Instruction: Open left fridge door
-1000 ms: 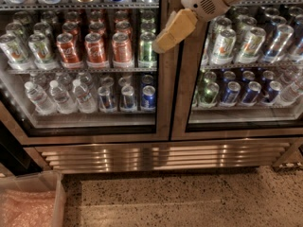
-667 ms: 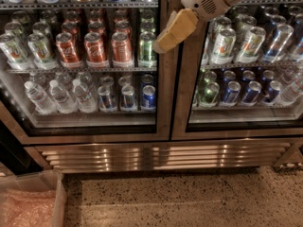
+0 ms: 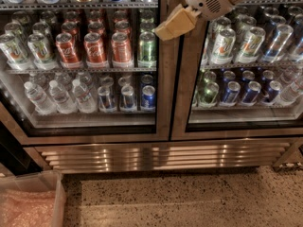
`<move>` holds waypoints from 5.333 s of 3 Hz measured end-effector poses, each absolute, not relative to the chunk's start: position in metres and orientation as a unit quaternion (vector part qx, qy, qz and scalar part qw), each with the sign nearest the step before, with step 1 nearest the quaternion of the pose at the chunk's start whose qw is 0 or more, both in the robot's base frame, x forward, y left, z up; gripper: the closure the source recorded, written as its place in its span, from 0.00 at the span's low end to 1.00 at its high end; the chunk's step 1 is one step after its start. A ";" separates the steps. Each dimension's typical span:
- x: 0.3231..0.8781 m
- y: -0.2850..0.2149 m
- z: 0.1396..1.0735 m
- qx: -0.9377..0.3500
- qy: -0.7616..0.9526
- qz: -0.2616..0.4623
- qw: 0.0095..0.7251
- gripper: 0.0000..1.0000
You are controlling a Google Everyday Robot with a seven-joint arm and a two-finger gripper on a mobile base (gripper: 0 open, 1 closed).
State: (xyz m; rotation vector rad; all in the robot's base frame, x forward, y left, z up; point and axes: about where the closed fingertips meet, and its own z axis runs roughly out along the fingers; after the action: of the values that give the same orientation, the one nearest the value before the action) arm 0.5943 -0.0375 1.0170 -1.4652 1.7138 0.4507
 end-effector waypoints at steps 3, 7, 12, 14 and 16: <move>0.594 -0.038 1.017 -0.582 0.680 0.179 0.409 1.00; 0.608 -0.051 1.022 -0.582 0.680 0.179 0.409 1.00; 0.608 -0.052 1.027 -0.584 0.678 0.179 0.408 1.00; 0.603 -0.051 1.027 -0.586 0.676 0.183 0.408 1.00; 0.603 -0.051 1.027 -0.586 0.676 0.183 0.408 0.58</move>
Offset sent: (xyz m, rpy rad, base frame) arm 0.0000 0.0000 0.0000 0.0000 0.0000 0.0000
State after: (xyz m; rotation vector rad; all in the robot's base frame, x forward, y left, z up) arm 0.6030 -0.0505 1.0266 -1.4759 1.7034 0.4608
